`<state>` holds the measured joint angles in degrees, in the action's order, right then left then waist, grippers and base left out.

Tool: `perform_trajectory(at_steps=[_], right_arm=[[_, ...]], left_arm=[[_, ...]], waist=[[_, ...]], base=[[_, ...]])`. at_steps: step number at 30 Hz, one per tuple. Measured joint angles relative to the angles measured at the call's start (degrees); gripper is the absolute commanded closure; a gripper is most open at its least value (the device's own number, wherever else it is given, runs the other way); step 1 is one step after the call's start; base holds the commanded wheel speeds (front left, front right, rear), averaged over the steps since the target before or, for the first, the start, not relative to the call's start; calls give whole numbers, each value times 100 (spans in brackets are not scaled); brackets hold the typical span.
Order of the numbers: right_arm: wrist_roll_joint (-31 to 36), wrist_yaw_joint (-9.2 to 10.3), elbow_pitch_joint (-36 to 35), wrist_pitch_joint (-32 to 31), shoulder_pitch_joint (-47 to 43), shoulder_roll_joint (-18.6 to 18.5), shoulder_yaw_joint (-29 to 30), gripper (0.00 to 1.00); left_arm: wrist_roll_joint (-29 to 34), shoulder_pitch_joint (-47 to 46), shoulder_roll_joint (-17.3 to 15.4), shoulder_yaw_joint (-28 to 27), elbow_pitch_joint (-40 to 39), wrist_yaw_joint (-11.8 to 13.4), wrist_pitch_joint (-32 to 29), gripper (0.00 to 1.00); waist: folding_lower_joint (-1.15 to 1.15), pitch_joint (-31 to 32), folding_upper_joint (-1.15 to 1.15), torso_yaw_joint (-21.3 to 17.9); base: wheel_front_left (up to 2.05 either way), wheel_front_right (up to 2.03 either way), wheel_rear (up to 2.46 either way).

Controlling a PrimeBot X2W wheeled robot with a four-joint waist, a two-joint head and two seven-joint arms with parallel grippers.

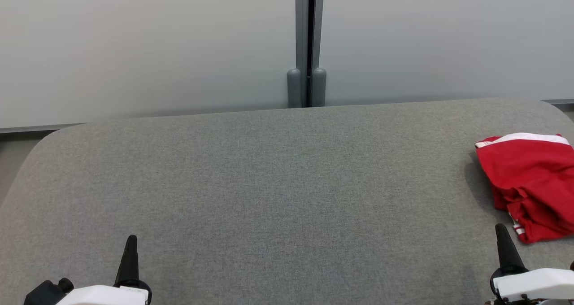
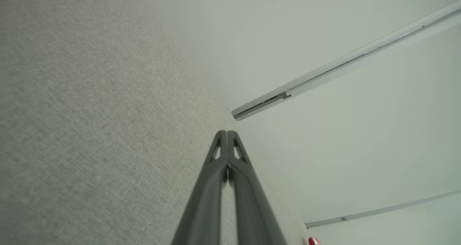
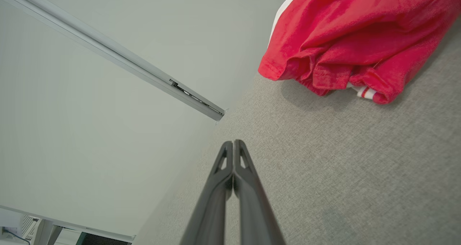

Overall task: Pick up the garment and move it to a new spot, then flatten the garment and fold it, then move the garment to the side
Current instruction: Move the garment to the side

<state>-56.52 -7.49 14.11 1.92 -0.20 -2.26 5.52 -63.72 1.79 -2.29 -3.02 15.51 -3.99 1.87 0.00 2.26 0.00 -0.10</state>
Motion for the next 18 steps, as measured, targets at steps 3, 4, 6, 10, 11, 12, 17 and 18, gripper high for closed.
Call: perform_trajectory(at_steps=[3,4,6,10,11,12,17,18], right_arm=[[-201,0,-1,-54,43,-1,4,100],[-339,0,-1,-90,80,-2,8,100],[-469,0,-1,-116,91,-2,11,100],[-721,1,-1,-186,123,-5,19,100],[-782,0,-1,-192,140,-5,20,100],[-845,1,-1,-199,154,-5,21,100],[-1148,1,-1,-275,206,-9,32,100],[-1148,1,-1,-275,206,-9,32,100]], left_arm=[[-149,-35,-2,-22,-2,-32,-46,100],[-265,-93,-5,-36,-10,-47,-86,100],[-370,-118,-7,-52,-22,-49,-113,100],[-559,-140,-8,-74,-23,-57,-176,100],[-620,-161,-9,-79,-24,-76,-186,100],[-679,-193,-10,-86,-26,-96,-193,100],[-899,-236,-13,-114,-40,-107,-274,100],[-899,-236,-13,-114,-40,-107,-274,100]], waist=[[0,-11,0,1],[0,-18,0,1],[0,-25,0,1],[0,-39,0,2],[0,-43,0,2],[0,-47,0,2],[0,-64,0,3],[0,-64,0,3]], base=[[0,0,0],[0,0,0],[0,0,0],[0,0,0],[0,0,0],[0,0,0],[0,0,0],[0,0,0]])
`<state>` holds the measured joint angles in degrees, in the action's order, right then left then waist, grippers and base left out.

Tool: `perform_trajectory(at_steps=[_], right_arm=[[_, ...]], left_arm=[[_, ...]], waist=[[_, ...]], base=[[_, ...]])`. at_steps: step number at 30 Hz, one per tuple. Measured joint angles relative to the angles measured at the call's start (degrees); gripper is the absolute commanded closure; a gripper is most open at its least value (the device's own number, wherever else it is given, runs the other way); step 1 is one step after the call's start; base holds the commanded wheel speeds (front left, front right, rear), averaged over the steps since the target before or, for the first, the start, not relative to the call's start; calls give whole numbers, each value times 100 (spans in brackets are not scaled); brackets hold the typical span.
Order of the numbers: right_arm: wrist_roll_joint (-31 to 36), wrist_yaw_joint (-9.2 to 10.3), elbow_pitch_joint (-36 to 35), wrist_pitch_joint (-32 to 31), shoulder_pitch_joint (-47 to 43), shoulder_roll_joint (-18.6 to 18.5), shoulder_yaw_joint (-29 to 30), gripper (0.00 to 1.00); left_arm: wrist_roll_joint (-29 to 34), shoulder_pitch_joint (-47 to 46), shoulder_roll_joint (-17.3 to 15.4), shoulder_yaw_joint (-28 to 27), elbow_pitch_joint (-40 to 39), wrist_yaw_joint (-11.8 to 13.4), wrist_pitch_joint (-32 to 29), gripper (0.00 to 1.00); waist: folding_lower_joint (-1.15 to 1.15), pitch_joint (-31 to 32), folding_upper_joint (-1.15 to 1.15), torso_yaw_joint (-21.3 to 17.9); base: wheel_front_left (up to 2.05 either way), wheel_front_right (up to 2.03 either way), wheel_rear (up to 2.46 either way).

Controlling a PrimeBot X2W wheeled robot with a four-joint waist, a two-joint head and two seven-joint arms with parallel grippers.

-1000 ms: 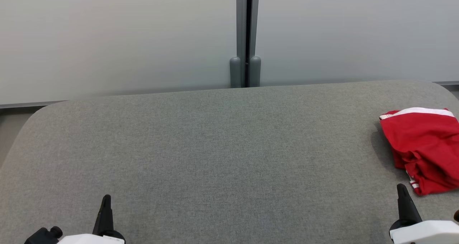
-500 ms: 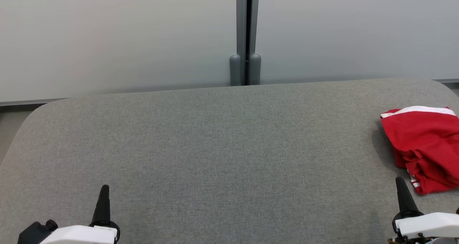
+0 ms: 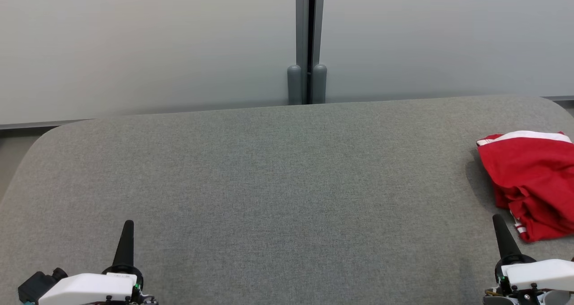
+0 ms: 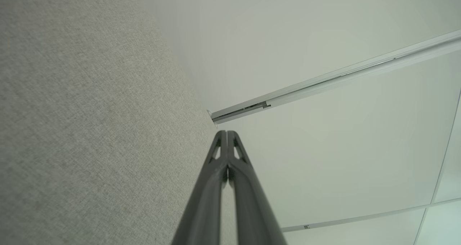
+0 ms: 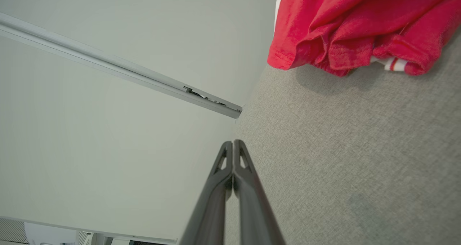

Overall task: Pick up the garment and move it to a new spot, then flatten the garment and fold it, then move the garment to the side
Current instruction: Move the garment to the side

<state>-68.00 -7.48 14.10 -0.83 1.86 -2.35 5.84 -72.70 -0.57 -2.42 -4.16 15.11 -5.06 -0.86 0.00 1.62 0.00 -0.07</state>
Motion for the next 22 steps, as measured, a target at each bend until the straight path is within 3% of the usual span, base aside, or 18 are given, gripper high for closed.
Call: perform_trajectory(at_steps=[22], right_arm=[[-1172,0,-1,-272,206,-13,35,100]], left_arm=[[-958,-239,-14,-109,-46,-113,-269,100]], waist=[[0,-79,0,3]], base=[[0,0,0]])
